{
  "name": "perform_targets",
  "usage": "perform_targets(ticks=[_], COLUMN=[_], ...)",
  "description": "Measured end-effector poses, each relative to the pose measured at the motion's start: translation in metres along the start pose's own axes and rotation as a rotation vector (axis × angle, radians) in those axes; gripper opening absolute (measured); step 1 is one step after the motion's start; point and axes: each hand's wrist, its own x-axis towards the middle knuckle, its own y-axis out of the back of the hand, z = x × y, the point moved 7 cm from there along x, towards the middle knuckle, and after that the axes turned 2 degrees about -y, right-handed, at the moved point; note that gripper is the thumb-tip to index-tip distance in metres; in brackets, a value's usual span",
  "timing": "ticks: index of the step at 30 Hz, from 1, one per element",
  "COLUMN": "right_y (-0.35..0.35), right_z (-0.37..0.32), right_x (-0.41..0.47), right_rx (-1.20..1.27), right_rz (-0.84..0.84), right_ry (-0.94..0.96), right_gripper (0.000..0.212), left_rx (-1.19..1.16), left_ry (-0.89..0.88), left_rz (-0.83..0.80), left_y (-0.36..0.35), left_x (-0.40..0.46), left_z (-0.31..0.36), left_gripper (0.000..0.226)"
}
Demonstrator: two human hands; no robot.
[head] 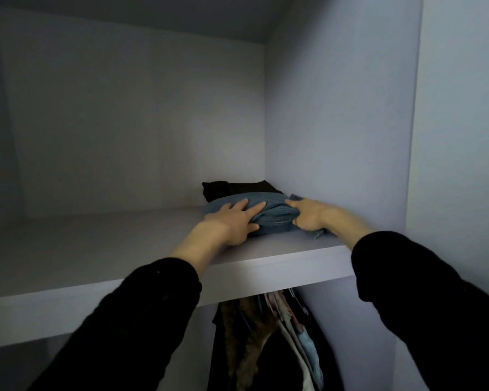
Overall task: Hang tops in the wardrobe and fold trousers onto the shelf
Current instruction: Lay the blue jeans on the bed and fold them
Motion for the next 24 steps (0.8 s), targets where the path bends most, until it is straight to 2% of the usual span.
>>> perform_targets(ticks=[3, 6, 10, 13, 15, 17, 19, 20, 21, 22, 24], right_y=[-0.02, -0.025, -0.035, -0.044, -0.049, -0.061, -0.085, -0.099, -0.114, -0.13, -0.168], right_z=[0.014, 0.017, 0.015, 0.016, 0.016, 0.011, 0.009, 0.01, 0.011, 0.012, 0.021], right_x=[0.015, 0.012, -0.013, -0.043, -0.069, -0.097, -0.131, -0.148, -0.163, -0.179, -0.22], right_rx=[0.08, 0.144, 0.177, 0.12, 0.086, 0.062, 0.133, 0.146, 0.134, 0.132, 0.176], right_rz=[0.064, 0.055, 0.066, 0.142, 0.245, 0.343, 0.328, 0.299, 0.271, 0.238, 0.153], right_ry=[-0.019, -0.008, 0.035, 0.05, 0.065, 0.118, 0.174, 0.193, 0.205, 0.212, 0.145], right_gripper=[0.069, 0.071, 0.063, 0.057, 0.055, 0.057, 0.06, 0.06, 0.058, 0.058, 0.057], left_rx=[-0.003, -0.016, -0.048, -0.091, -0.059, 0.081, 0.152, 0.127, 0.087, 0.037, -0.083], left_ry=[0.068, 0.086, 0.127, 0.129, 0.111, 0.1, 0.074, 0.046, 0.012, -0.02, -0.051], left_rz=[0.01, 0.004, -0.023, -0.03, 0.041, 0.248, 0.434, 0.474, 0.479, 0.418, 0.21], left_y=[-0.01, -0.014, -0.023, -0.028, -0.026, -0.029, -0.047, -0.062, -0.076, -0.092, -0.133], left_x=[0.006, 0.004, -0.01, -0.035, -0.057, -0.082, -0.111, -0.121, -0.13, -0.136, -0.151], left_z=[0.004, 0.008, 0.017, 0.026, 0.034, 0.045, 0.066, 0.076, 0.085, 0.093, 0.112], left_gripper=[0.055, 0.058, 0.062, 0.06, 0.057, 0.053, 0.061, 0.064, 0.066, 0.067, 0.064])
